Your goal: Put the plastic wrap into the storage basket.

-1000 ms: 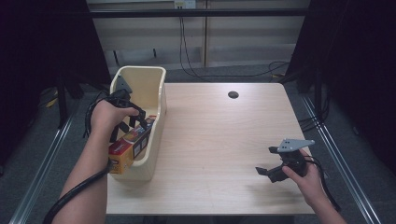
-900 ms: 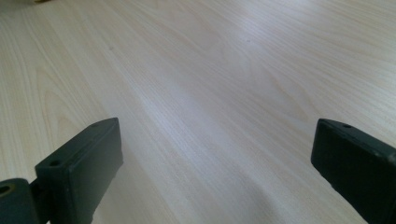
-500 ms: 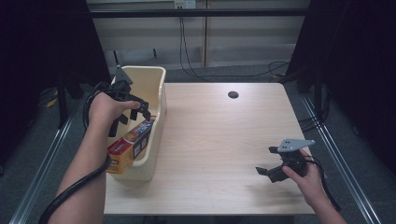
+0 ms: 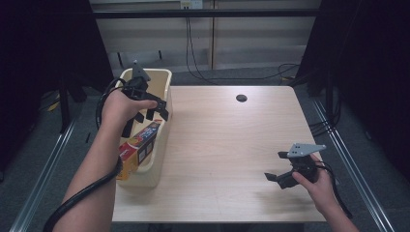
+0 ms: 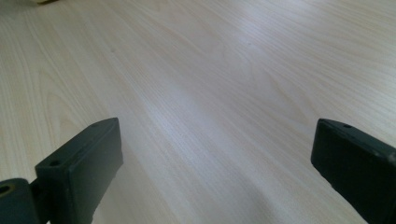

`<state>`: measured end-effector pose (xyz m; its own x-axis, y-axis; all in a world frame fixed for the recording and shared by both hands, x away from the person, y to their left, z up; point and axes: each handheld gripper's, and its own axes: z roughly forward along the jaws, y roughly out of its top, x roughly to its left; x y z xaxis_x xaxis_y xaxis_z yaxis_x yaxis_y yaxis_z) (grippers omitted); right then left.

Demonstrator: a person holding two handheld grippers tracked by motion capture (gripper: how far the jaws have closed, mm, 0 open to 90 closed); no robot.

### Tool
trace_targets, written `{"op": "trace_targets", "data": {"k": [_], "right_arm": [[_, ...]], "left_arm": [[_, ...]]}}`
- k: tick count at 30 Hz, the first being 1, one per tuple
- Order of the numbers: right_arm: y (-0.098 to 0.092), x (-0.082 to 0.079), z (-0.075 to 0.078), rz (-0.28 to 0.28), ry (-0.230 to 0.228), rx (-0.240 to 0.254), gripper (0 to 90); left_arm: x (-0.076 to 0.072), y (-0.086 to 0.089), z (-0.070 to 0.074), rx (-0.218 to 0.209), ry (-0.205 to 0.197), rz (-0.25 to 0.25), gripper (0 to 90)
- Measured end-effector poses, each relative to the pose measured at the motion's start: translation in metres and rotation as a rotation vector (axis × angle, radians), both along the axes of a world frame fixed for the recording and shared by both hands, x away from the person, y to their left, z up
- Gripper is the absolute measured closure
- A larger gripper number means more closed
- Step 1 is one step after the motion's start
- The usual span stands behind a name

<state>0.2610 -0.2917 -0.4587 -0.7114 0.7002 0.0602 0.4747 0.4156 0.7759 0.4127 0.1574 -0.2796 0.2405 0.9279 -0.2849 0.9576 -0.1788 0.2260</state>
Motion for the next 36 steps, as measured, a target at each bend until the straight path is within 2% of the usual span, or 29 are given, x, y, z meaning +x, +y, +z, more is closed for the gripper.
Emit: {"op": "trace_targets", "data": {"k": [14,18,27,36], "right_arm": [[0.002,0.000,-0.002,0.010,0.000,-0.004,1.9],[0.002,0.000,-0.002,0.010,0.000,-0.004,1.9],[0.002,0.000,-0.002,0.015,0.003,-0.005,1.9],[0.003,0.000,-0.002,0.014,0.003,-0.007,1.9]], "left_arm": [[-0.003,-0.033,0.000,-0.034,-0.014,-0.086,15.6],[-0.003,-0.044,-0.004,-0.036,-0.016,-0.123,15.6],[-0.003,-0.062,-0.013,-0.058,-0.021,-0.157,15.4],[-0.003,-0.078,-0.030,-0.074,-0.006,-0.197,15.4]]}}
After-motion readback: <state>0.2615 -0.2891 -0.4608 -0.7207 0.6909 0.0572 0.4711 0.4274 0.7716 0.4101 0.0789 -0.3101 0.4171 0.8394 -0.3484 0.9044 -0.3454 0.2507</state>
